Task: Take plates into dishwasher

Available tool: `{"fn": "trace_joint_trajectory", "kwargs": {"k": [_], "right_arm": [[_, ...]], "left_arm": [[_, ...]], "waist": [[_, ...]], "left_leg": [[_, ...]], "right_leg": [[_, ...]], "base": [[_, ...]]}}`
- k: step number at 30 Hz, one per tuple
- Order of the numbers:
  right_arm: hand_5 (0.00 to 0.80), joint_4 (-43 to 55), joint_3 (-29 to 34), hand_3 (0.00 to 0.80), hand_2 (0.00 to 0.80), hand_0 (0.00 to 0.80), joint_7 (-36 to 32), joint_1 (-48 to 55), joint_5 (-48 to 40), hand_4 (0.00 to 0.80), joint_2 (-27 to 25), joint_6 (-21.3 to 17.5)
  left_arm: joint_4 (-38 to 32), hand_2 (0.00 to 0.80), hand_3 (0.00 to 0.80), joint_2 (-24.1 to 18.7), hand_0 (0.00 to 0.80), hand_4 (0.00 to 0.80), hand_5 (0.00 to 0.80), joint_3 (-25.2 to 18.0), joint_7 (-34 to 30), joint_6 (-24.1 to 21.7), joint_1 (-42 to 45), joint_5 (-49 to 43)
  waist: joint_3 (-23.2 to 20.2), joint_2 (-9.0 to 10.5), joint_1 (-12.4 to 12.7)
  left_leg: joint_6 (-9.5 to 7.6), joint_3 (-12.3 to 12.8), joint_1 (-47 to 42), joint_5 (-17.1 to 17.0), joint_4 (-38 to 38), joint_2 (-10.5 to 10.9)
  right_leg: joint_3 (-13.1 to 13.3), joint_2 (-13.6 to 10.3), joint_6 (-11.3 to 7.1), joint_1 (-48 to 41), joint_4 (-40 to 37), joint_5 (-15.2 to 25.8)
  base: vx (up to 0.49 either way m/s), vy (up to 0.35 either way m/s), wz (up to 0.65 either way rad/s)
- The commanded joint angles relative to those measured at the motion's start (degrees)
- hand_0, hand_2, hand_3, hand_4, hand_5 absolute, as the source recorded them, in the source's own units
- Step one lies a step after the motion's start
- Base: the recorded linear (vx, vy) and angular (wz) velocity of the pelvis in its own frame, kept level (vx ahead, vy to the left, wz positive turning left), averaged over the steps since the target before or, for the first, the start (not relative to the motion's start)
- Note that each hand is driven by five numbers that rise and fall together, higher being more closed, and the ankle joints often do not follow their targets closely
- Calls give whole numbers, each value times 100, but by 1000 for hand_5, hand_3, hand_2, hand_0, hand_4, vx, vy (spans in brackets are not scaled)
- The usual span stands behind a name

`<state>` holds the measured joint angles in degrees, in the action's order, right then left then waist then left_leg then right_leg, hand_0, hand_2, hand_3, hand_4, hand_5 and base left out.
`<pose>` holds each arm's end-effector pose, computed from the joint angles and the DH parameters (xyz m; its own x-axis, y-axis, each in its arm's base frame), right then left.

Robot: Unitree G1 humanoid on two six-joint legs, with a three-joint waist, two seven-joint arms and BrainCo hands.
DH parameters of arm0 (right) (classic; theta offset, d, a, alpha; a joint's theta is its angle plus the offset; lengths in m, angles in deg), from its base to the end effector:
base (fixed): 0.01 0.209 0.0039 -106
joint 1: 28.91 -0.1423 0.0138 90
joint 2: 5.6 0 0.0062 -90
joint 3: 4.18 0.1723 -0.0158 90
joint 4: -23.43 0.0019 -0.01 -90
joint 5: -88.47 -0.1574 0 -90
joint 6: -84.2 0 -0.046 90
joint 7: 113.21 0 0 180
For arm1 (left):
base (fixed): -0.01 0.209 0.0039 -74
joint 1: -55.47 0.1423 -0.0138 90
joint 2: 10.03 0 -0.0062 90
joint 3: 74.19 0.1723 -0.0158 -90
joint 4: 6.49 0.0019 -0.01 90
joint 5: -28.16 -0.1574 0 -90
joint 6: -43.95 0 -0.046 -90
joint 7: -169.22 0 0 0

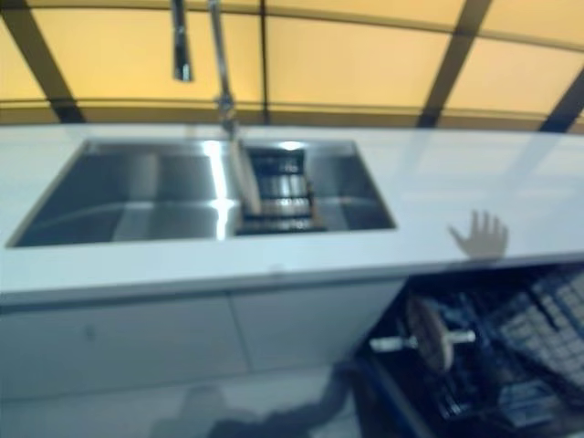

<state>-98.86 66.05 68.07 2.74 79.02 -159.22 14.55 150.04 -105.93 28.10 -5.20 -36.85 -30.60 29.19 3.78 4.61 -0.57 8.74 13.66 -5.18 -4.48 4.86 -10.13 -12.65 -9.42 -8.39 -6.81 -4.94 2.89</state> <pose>0.2543 -0.3640 0.3499 0.7757 -0.5322 0.3391 0.5637 0.3428 -0.7515 0.0570 0.2695 -0.1117 0.1922 0.4017 -0.8954 0.1850 0.8812 0.4350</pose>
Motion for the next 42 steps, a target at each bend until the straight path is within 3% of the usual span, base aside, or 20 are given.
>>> {"fn": "trace_joint_trajectory", "kwargs": {"k": [1, 3, 10, 15, 19, 24, 30, 42], "right_arm": [[0, 582, -632, 0, 0, 0, 313, -1117, 733, 0, -311, -546], [0, 754, -963, 0, 0, 0, 349, -1353, 1561, 0, -291, -737], [0, 1393, -2260, 0, 0, 0, 122, -2388, 3204, 0, -185, -1211], [0, 1500, -2816, 0, 0, 0, 174, -2889, 3997, 0, 82, -1038], [0, 1628, -3003, 0, 0, 0, 329, -3004, 4218, 0, 99, -1111], [0, 1789, -3202, 0, 0, 0, 74, -3054, 4712, 0, 227, -1223], [0, 1898, -3307, 0, 0, 0, -74, -3070, 5131, 0, 452, -1616], [0, 2262, -3399, 0, 0, 0, -552, -3044, 5432, 0, 836, -1894]], "left_arm": [[115, 0, 0, -295, 0, 0, 0, 110, 135, 16, -218, 237], [88, 0, 0, -308, 0, 0, 0, 117, 172, 80, -222, 246], [-94, 0, 0, -380, 0, 0, 0, 150, 257, 270, -175, 351], [-375, 0, 0, -578, 0, 0, 0, 265, 321, 374, -567, 633], [-538, 0, 0, -533, 0, 0, 0, 359, 385, 362, -719, 890], [-600, 0, 0, -515, 0, 0, 0, 399, 359, 371, -753, 990], [-567, 0, 0, -503, 0, 0, 0, 418, 352, 303, -796, 1081], [-530, 0, 0, -466, 0, 0, 0, 329, 278, 225, -827, 931]], "waist": [[-40, 342, 245], [-26, 357, 312], [83, 357, 498], [613, 403, 606], [1001, 296, 633], [1203, 220, 682], [1299, 124, 708], [1299, 194, 772]], "left_leg": [[-280, -248, -204, 431, 14, 2], [-284, -313, -150, 413, 14, 18], [-279, -562, 119, 314, 14, 59], [-279, -770, 675, 142, 14, 31], [-312, -951, 1053, 25, 14, 105], [-345, -1062, 1233, -38, 14, 181], [-373, -1103, 1307, -44, 14, 261], [-375, -1079, 1239, -11, 14, 236]], "right_leg": [[-297, -59, -176, 65, -6, 42], [-353, -70, -185, 75, -6, 46], [-490, -93, -220, 185, -6, 71], [-504, -59, -245, 579, -6, 194], [-537, -17, -210, 843, -6, 268], [-587, -56, -200, 948, -3, 305], [-615, -110, -210, 1019, 32, 310], [-623, -113, -222, 954, 30, 295]], "base": [[18, -10, 14], [16, -17, 20], [17, -11, 19], [-221, -78, 19], [-158, 7, 22], [-37, 23, 12], [-17, 34, 2], [0, 0, 0]]}}
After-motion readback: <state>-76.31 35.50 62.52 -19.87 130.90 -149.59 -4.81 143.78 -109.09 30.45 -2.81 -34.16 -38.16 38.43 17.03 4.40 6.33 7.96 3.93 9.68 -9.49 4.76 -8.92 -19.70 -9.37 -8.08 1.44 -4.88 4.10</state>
